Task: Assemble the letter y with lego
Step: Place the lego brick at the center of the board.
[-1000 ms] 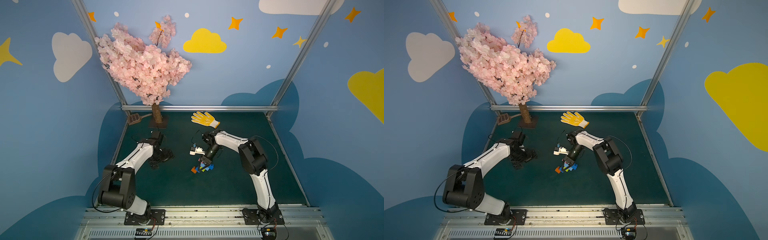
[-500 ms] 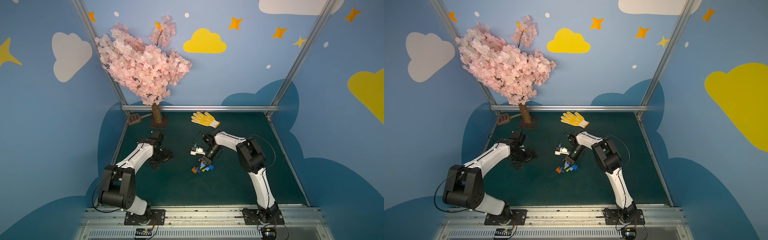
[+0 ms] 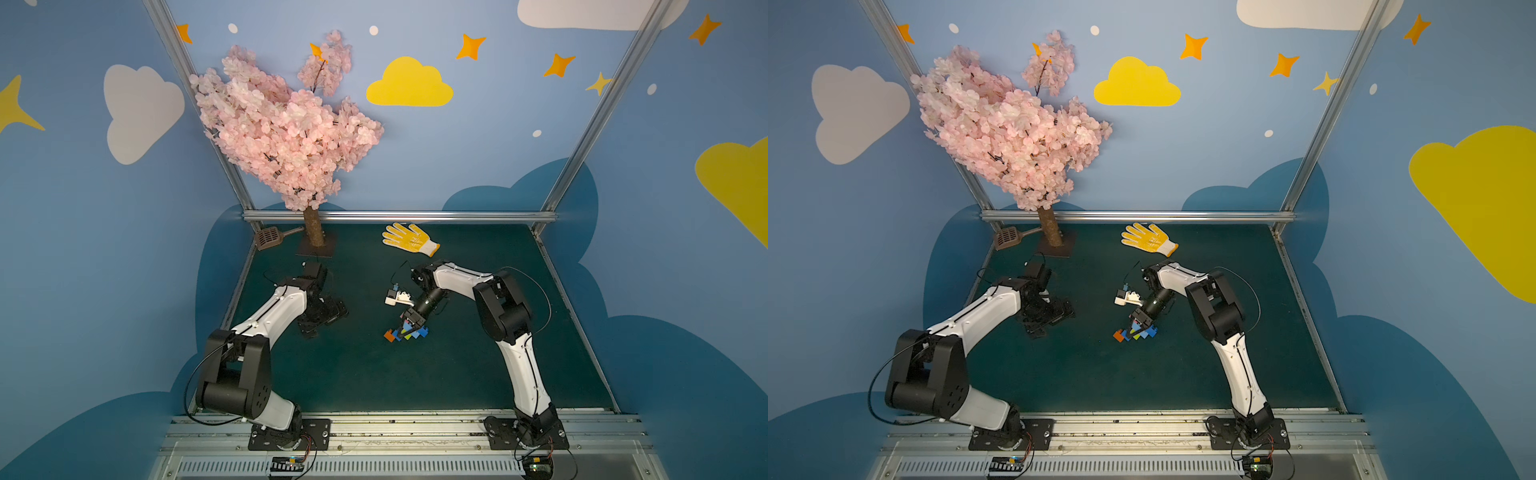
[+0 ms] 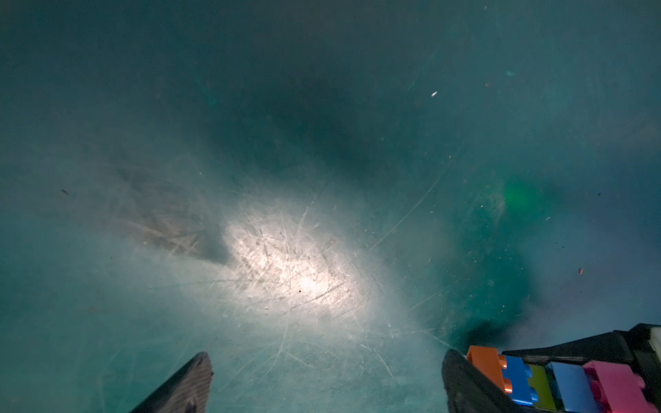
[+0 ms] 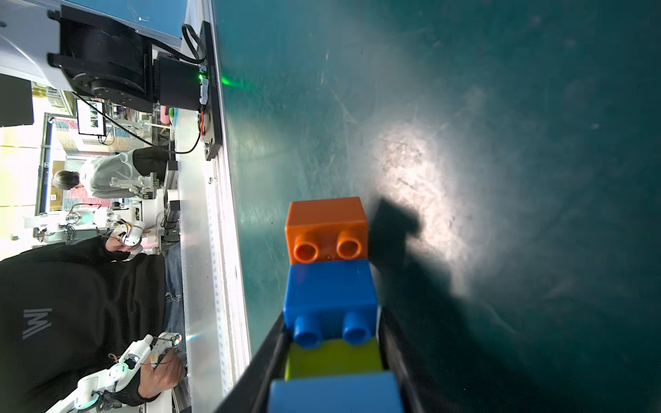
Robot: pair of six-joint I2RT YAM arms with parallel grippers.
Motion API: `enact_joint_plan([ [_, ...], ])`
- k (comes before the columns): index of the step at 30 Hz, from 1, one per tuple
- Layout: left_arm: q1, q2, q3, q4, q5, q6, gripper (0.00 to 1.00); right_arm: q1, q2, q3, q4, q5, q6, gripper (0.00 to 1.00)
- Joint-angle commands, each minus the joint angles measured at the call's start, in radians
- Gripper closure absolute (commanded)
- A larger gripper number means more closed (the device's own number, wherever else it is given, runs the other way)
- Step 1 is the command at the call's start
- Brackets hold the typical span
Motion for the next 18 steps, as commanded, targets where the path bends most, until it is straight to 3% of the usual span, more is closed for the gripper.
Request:
enact_joint_plan([
  [1, -0.001, -0.001, 0.008, -0.023, -0.006, 0.012, 0.00, -0.005, 0.023, -0.016, 0.004, -0.018, -0.001, 0.58],
  [3, -0.001, 0.003, 0.008, -0.023, -0.005, 0.012, 0.00, -0.007, 0.023, -0.019, 0.007, -0.020, 0.000, 0.50],
  [12, -0.002, 0.000, 0.003, -0.023, -0.008, 0.013, 0.00, -0.016, 0.022, -0.044, 0.059, 0.009, 0.040, 0.44],
  [18, -0.003, -0.001, 0.001, -0.023, -0.007, 0.012, 0.00, -0.027, 0.009, -0.058, 0.130, 0.117, 0.133, 0.34],
])
